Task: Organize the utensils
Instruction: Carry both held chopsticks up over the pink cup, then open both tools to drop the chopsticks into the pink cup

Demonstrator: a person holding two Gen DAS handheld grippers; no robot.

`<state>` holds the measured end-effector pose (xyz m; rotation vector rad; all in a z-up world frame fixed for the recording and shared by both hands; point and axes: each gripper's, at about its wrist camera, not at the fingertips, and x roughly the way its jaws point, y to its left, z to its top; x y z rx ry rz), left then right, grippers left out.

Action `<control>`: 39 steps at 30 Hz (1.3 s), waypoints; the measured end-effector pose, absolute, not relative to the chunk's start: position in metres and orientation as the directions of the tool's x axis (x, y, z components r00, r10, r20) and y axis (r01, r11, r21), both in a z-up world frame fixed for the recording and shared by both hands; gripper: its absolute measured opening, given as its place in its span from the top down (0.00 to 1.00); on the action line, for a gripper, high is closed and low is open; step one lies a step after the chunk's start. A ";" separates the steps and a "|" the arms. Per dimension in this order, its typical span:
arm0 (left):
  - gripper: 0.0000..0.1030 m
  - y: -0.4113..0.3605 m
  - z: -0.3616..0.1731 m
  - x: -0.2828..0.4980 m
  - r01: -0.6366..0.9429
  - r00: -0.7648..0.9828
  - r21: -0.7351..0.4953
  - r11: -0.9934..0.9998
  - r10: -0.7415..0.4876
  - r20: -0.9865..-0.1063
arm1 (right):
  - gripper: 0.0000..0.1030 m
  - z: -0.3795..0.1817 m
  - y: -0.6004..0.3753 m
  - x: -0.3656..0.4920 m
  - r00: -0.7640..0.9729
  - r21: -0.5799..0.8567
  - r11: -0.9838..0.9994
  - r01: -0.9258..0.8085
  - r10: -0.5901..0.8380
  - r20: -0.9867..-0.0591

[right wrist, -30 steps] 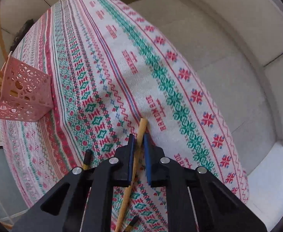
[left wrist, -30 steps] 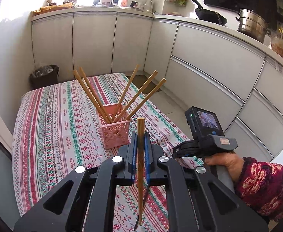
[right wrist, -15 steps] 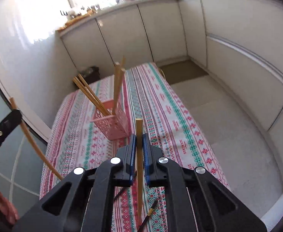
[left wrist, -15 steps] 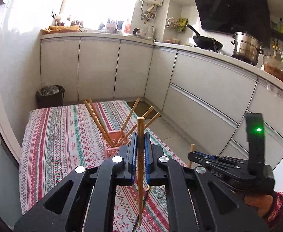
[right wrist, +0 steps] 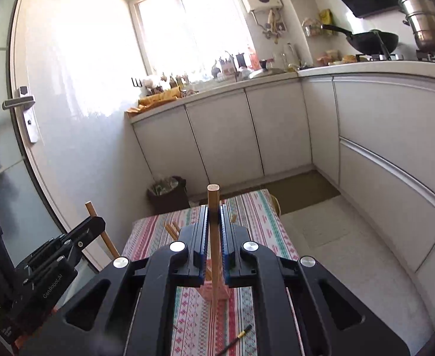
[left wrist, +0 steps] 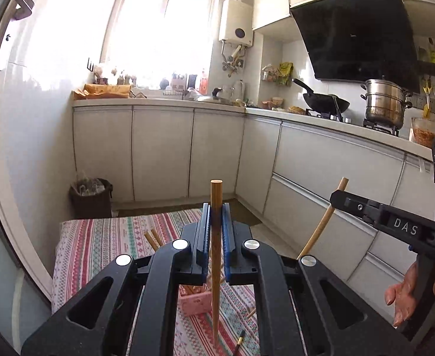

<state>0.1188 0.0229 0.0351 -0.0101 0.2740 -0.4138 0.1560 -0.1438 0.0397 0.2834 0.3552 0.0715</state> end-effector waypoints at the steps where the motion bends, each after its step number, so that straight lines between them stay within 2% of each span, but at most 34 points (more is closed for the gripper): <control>1: 0.94 0.024 0.040 0.122 0.387 0.887 -0.069 0.919 -0.392 -0.243 | 0.92 0.045 -0.143 0.161 0.941 0.287 0.957 -0.027 0.121 -0.316; 8: 0.94 0.026 0.056 0.151 0.333 0.928 -0.077 0.940 -0.341 -0.151 | 0.92 0.060 -0.131 0.192 0.968 0.277 0.958 -0.068 0.130 -0.213; 13: 0.94 0.020 0.043 0.174 0.299 0.941 -0.079 0.951 -0.308 -0.142 | 0.92 0.034 -0.126 0.221 0.969 0.277 0.957 -0.083 0.142 -0.202; 22: 0.94 0.025 0.002 0.220 0.265 0.941 -0.137 0.955 -0.287 -0.180 | 0.92 -0.024 -0.133 0.271 0.963 0.305 0.949 -0.074 0.147 -0.224; 26: 0.93 0.020 -0.020 0.237 0.263 0.928 -0.148 0.953 -0.292 -0.232 | 0.91 -0.047 -0.133 0.288 0.960 0.317 0.945 -0.079 0.158 -0.232; 27: 0.92 0.021 -0.024 0.239 0.264 0.924 -0.160 0.951 -0.297 -0.240 | 0.90 -0.053 -0.134 0.288 0.959 0.319 0.945 -0.070 0.153 -0.240; 29: 0.72 0.024 -0.027 0.236 0.262 0.925 -0.174 0.949 -0.298 -0.236 | 0.80 -0.058 -0.136 0.288 0.956 0.329 0.942 -0.062 0.151 -0.252; 31: 0.64 0.026 -0.024 0.232 0.249 0.936 -0.171 0.953 -0.282 -0.211 | 0.75 -0.057 -0.138 0.285 0.962 0.321 0.946 -0.045 0.128 -0.242; 37: 0.64 0.028 -0.007 0.220 0.248 0.943 -0.157 0.956 -0.276 -0.187 | 0.75 -0.045 -0.139 0.272 0.968 0.320 0.947 -0.032 0.109 -0.225; 39: 0.60 0.028 -0.003 0.217 0.246 0.945 -0.154 0.957 -0.273 -0.183 | 0.75 -0.042 -0.138 0.267 0.969 0.311 0.950 -0.032 0.105 -0.224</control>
